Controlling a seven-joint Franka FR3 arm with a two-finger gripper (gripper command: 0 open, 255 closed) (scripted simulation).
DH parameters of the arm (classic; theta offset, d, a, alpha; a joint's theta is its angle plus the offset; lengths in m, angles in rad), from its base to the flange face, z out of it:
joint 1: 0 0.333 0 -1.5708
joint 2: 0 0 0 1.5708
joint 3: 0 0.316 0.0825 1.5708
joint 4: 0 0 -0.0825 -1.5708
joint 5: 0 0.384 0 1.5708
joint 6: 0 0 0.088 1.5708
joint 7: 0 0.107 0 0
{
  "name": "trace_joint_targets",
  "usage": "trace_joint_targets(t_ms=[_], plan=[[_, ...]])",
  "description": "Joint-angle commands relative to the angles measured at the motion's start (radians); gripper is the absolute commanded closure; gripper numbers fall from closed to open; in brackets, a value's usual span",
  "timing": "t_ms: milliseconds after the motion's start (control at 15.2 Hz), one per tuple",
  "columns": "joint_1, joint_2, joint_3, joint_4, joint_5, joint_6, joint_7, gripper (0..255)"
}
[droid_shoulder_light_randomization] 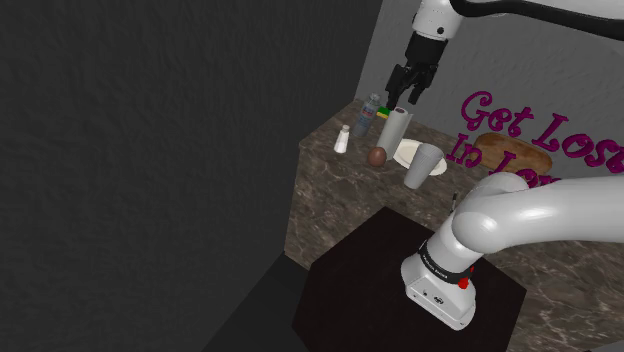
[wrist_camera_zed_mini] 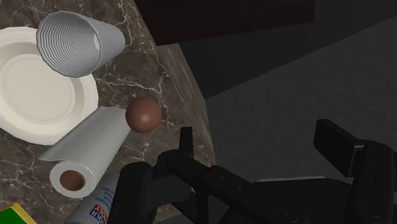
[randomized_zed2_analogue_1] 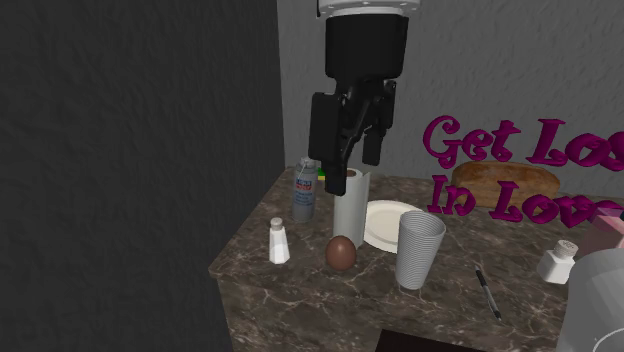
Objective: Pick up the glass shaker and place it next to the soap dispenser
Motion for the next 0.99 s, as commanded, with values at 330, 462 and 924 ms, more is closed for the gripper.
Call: trace_joint_targets(t_ms=[330, 462, 924], plan=[[-0.014, 0.060, -0.034, -0.103, -0.030, 0.211, -0.028, 0], [-0.020, 0.097, -0.049, -0.133, -0.041, 0.298, -0.038, 0], [-0.036, 0.280, -0.102, -0.188, -0.068, 0.604, -0.076, 0]])
